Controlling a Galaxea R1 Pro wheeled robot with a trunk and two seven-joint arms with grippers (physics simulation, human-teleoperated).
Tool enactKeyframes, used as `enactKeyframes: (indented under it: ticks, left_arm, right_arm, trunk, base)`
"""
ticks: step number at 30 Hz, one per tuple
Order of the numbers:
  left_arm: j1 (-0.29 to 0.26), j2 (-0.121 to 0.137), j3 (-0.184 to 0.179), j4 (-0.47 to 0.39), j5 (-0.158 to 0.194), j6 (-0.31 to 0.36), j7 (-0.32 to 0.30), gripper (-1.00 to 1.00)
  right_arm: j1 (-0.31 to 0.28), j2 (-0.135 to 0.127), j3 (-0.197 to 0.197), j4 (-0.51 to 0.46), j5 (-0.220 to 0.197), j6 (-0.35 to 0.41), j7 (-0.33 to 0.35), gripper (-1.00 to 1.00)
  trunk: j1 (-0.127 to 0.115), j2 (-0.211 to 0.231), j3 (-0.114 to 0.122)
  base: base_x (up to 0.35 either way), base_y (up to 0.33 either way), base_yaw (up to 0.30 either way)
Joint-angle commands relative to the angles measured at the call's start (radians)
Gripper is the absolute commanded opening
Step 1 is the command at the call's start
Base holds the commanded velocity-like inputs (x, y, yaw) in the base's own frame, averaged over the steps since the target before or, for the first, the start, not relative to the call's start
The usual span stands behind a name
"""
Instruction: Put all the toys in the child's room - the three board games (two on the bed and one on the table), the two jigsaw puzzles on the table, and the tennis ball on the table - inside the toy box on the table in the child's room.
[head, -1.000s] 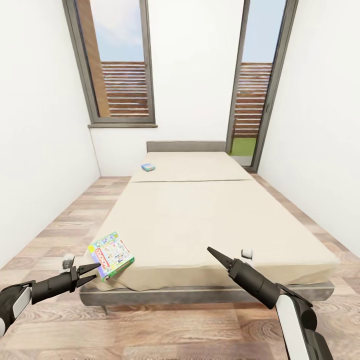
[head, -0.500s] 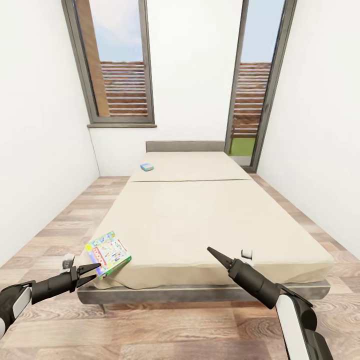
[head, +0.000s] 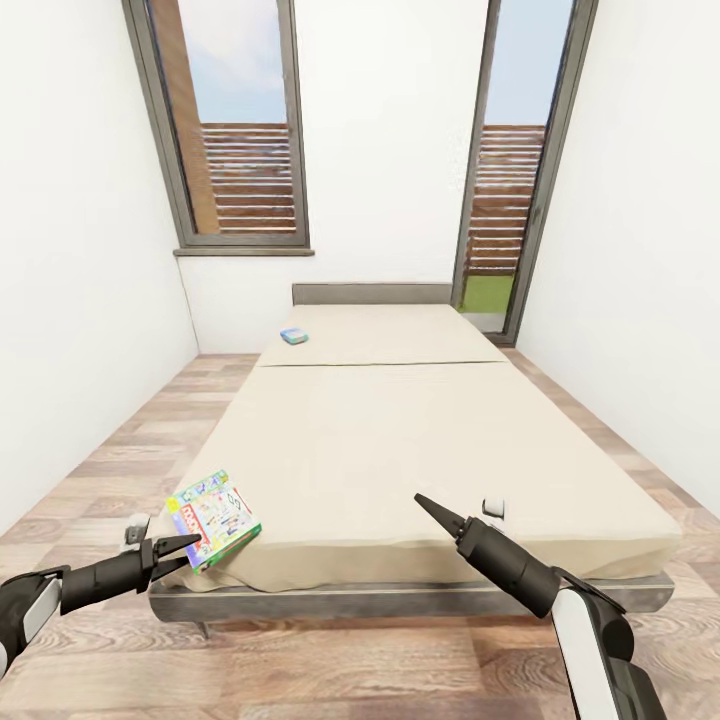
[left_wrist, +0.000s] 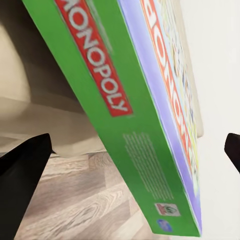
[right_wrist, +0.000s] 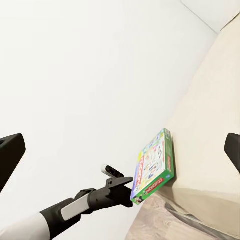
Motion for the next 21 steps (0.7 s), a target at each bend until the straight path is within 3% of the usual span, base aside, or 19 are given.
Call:
enactKeyframes:
  ticks: [1,21]
  left_arm:
    - [-0.011,-0.005,0.019,-0.001,0.021,-0.011,0.002,1.00]
    - [-0.011,-0.005,0.019,-0.001,0.020,-0.011,0.002,1.00]
  right_arm:
    - [-0.001,0.001,-0.002,0.000,-0.001,0.005,0.003,1.00]
    - [-0.001,0.002,-0.002,0.000,-0.001,0.005,0.003,1.00]
  trunk:
    - [0.000,0.000,-0.001]
    - [0.000,0.000,-0.001]
  base:
    - [0.006,0.001,0.000]
    - [0.000,0.000,0.000]
